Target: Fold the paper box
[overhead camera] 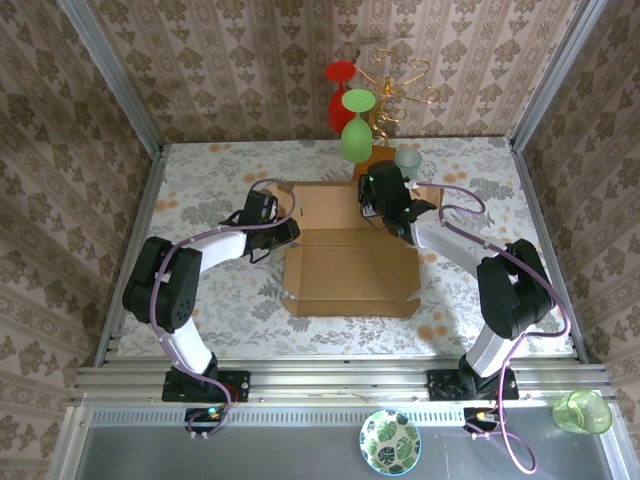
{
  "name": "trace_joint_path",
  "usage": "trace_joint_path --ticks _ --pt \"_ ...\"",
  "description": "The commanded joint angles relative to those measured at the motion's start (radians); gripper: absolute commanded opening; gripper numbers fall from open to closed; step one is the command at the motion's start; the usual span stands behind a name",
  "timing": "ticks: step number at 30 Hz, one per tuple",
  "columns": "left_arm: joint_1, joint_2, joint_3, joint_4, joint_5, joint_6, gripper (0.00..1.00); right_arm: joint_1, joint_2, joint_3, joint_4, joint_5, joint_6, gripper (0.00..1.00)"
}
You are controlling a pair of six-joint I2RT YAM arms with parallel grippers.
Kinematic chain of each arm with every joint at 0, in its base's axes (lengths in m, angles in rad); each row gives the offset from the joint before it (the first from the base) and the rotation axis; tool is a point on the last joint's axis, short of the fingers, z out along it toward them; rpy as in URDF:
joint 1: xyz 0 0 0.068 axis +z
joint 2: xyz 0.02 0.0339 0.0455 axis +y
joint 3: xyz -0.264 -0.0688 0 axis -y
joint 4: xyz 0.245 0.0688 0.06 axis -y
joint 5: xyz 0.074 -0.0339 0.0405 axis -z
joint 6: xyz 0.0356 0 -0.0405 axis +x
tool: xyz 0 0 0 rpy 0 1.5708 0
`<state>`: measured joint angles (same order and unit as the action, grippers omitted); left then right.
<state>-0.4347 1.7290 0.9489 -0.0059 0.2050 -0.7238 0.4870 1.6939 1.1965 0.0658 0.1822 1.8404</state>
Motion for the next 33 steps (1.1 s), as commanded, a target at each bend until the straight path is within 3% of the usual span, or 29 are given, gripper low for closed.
trace_joint_path --ticks 1,12,25,29,33 --pt "-0.015 0.021 0.015 0.037 0.026 -0.018 0.40 0.007 0.018 0.028 0.002 -0.010 0.018 0.00" --pt "-0.080 -0.013 0.069 0.021 0.005 -0.056 0.40 0.007 0.008 0.013 0.008 -0.007 0.035 0.00" --pt "-0.107 0.111 0.122 0.064 0.060 -0.091 0.41 0.007 -0.006 -0.001 0.003 -0.009 0.039 0.00" --pt "-0.119 0.015 0.144 0.036 0.037 -0.081 0.45 0.004 -0.010 -0.015 0.010 -0.006 0.030 0.00" --pt "-0.086 -0.151 0.160 -0.099 -0.010 -0.037 0.53 0.003 -0.011 -0.023 0.016 -0.007 0.021 0.00"
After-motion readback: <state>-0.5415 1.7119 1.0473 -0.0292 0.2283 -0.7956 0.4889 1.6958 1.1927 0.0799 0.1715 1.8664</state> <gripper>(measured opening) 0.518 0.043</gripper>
